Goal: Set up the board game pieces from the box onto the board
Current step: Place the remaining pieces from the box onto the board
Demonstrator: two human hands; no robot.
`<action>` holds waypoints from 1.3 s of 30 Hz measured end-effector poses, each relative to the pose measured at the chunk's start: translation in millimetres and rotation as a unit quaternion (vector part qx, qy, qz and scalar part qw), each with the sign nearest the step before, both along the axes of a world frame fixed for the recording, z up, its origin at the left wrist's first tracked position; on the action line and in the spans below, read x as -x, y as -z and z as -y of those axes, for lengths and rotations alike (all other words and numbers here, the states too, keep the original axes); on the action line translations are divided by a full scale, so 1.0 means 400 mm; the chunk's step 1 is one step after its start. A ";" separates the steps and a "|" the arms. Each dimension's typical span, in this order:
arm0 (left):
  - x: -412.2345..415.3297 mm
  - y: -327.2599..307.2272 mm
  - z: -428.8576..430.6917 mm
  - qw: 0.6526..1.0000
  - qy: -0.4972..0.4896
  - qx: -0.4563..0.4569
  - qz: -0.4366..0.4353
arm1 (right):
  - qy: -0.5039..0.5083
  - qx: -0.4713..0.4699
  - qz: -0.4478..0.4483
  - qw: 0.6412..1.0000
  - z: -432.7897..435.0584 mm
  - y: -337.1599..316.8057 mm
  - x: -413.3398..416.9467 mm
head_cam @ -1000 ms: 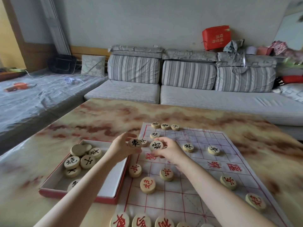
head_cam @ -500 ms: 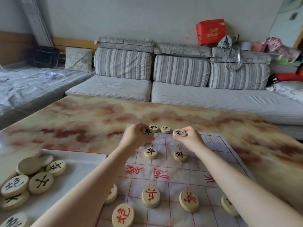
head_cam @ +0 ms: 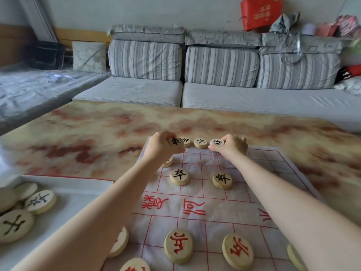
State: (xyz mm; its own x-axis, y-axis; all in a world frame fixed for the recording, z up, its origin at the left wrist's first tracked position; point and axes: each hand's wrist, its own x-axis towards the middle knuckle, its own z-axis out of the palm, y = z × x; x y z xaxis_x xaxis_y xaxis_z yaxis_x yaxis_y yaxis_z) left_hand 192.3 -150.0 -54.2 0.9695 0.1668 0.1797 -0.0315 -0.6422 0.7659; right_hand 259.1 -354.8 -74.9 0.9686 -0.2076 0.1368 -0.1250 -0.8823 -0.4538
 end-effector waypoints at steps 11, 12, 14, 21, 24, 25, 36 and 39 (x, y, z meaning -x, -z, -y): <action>-0.034 0.010 -0.094 0.997 -0.073 0.014 -0.010 | -0.025 -0.065 0.057 0.996 -0.041 -0.020 0.061; -0.041 0.012 -0.099 0.996 -0.081 0.018 -0.015 | -0.040 -0.069 0.073 0.994 -0.057 -0.027 0.072; -0.058 0.017 -0.107 0.995 -0.096 0.012 -0.022 | -0.075 -0.072 0.088 0.991 -0.092 -0.041 0.093; -0.116 0.033 -0.136 0.993 -0.111 -0.014 -0.026 | -0.159 -0.097 0.093 0.978 -0.176 -0.056 0.125; -0.130 0.039 -0.143 0.994 -0.106 -0.013 -0.027 | -0.168 -0.115 0.092 0.975 -0.185 -0.053 0.128; -0.134 0.043 -0.146 0.994 -0.104 -0.014 -0.026 | -0.168 -0.119 0.091 0.974 -0.185 -0.052 0.129; -0.129 0.058 -0.166 0.993 -0.112 0.003 -0.045 | -0.178 -0.143 0.079 0.970 -0.177 -0.058 0.158; -0.100 0.031 -0.179 0.995 -0.097 0.011 -0.031 | -0.188 -0.144 0.075 0.969 -0.197 -0.073 0.185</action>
